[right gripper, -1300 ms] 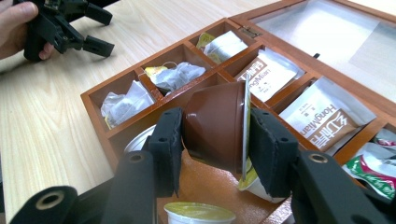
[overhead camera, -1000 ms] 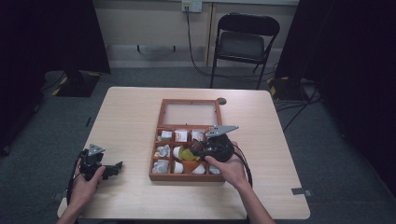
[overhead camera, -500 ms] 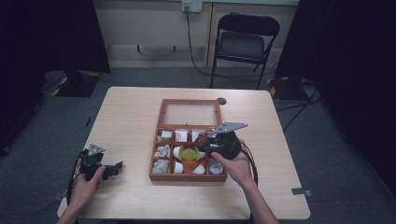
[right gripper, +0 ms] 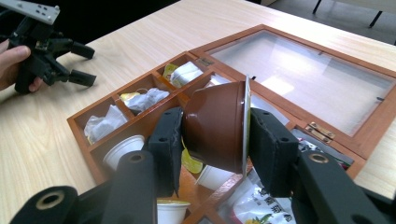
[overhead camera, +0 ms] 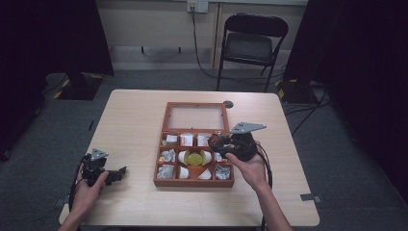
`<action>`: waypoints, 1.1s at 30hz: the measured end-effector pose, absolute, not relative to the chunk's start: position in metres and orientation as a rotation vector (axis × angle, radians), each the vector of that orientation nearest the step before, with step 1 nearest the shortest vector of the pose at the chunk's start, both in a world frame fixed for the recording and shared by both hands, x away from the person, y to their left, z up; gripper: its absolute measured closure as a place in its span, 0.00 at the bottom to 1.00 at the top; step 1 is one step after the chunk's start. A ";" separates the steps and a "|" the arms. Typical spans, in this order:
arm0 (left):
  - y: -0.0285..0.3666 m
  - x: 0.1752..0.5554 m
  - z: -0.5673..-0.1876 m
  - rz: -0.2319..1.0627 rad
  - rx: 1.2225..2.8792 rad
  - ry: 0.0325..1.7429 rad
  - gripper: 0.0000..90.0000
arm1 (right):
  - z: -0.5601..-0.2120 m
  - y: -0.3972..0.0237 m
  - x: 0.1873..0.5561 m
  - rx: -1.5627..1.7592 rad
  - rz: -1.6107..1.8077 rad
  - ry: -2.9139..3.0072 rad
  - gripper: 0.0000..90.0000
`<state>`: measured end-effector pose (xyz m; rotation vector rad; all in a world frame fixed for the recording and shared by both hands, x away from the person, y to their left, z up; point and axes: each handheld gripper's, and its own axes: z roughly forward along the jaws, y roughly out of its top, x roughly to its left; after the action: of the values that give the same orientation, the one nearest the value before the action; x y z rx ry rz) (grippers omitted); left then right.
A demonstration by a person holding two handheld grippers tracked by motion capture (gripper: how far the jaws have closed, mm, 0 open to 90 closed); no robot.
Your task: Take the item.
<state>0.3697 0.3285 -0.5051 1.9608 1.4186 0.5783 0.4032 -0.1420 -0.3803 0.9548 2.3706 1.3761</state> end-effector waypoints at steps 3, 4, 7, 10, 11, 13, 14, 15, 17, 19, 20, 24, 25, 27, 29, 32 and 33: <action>0.328 0.370 -0.505 0.578 1.961 1.419 0.00 | -0.380 -0.144 0.404 0.962 1.376 2.366 0.63; 0.328 0.370 -0.505 0.578 1.960 1.419 0.00 | -0.379 -0.146 0.404 0.964 1.378 2.364 0.63; 0.329 0.370 -0.505 0.579 1.961 1.418 0.00 | -0.379 -0.150 0.403 0.976 1.375 2.352 0.63; 0.329 0.370 -0.505 0.579 1.961 1.418 0.00 | -0.378 -0.157 0.402 0.992 1.360 2.344 0.63; 0.328 0.370 -0.505 0.578 1.961 1.419 0.00 | -0.378 -0.159 0.401 0.996 1.357 2.339 0.62; 0.328 0.370 -0.505 0.579 1.961 1.419 0.00 | -0.378 -0.162 0.400 1.004 1.359 2.331 0.62; 0.328 0.370 -0.505 0.579 1.961 1.419 0.00 | -0.378 -0.164 0.400 1.009 1.357 2.327 0.62; 0.328 0.370 -0.505 0.578 1.960 1.419 0.00 | -0.378 -0.166 0.399 1.011 1.351 2.324 0.62; 0.328 0.370 -0.505 0.578 1.961 1.418 0.00 | -0.379 -0.170 0.398 1.019 1.346 2.321 0.62; 0.328 0.370 -0.505 0.578 1.961 1.419 0.00 | -0.380 -0.174 0.398 1.024 1.330 2.323 0.62; 0.328 0.370 -0.505 0.578 1.961 1.419 0.00 | -0.381 -0.175 0.397 1.030 1.325 2.324 0.62; 0.329 0.370 -0.505 0.579 1.961 1.418 0.00 | -0.382 -0.185 0.397 1.055 1.328 2.316 0.62; 0.328 0.370 -0.505 0.578 1.960 1.419 0.00 | -0.382 -0.188 0.396 1.059 1.326 2.312 0.62; 0.328 0.370 -0.505 0.579 1.961 1.419 0.00 | -0.381 -0.192 0.396 1.067 1.327 2.301 0.62; 0.328 0.370 -0.505 0.578 1.960 1.419 0.00 | -0.381 -0.197 0.395 1.074 1.332 2.289 0.62; 0.328 0.370 -0.505 0.578 1.961 1.419 0.00 | -0.383 -0.201 0.394 1.084 1.335 2.280 0.62; 0.328 0.370 -0.505 0.578 1.961 1.418 0.00 | -0.385 -0.202 0.394 1.089 1.328 2.282 0.62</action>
<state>0.3696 0.3285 -0.5051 1.9605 1.4185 0.5782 0.3937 -0.2021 -0.3848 1.0887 2.2822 1.3285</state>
